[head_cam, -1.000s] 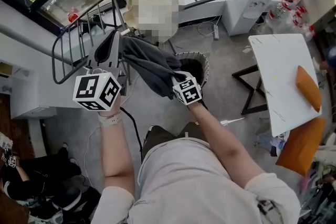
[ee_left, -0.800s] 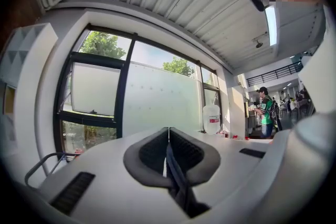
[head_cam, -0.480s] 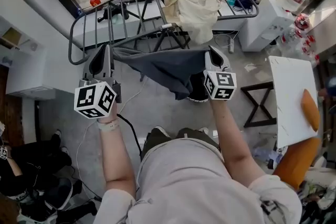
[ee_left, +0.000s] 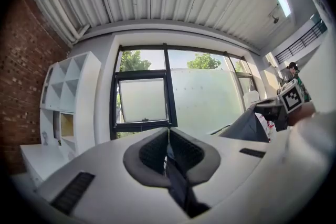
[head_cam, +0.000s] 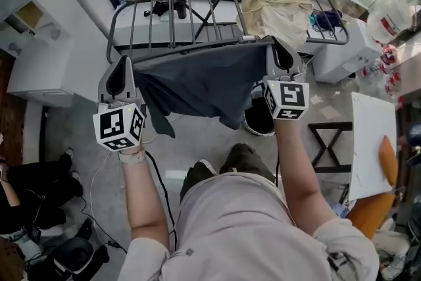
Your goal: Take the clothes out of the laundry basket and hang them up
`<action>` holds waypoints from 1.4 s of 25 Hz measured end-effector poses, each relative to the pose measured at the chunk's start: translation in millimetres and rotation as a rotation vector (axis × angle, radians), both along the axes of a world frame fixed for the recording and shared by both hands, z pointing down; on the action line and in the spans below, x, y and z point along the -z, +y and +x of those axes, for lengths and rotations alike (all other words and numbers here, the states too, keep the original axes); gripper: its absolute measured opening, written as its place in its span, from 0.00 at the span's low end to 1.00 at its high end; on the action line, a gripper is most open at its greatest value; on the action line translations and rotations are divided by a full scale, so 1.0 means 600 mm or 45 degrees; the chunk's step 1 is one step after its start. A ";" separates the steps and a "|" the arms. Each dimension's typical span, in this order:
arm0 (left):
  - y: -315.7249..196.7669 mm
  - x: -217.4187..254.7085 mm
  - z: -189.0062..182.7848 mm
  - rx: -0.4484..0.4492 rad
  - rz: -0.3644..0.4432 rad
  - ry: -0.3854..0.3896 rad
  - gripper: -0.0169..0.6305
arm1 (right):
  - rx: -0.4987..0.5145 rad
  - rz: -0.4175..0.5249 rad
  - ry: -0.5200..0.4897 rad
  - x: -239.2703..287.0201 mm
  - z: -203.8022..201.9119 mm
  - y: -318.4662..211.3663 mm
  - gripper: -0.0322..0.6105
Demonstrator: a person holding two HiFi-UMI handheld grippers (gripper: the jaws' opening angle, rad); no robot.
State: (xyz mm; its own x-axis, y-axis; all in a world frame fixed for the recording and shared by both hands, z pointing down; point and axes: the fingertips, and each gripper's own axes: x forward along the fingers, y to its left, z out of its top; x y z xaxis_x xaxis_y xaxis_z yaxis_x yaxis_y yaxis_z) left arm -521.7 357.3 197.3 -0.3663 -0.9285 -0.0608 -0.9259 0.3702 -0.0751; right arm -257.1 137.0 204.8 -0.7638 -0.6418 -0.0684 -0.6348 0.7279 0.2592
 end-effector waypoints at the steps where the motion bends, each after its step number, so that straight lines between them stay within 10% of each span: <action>1: 0.003 0.005 -0.015 0.024 0.008 -0.014 0.03 | 0.013 0.014 -0.002 0.007 -0.017 -0.001 0.07; 20: -0.263 0.102 -0.295 0.253 -0.028 -0.437 0.04 | 0.080 0.160 -0.013 0.085 -0.360 -0.307 0.07; 35: -0.546 0.196 -0.488 0.170 0.039 -0.461 0.04 | -0.007 0.312 -0.012 0.214 -0.540 -0.570 0.07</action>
State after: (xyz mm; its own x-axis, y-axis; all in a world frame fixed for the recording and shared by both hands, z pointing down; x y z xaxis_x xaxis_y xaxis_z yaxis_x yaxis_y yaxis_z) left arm -814.3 29.7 79.6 -0.4336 -0.8697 -0.2358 -0.7848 0.4931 -0.3755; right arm -581.1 -205.1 76.3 -0.7587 -0.6095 -0.2298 -0.6420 0.6401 0.4220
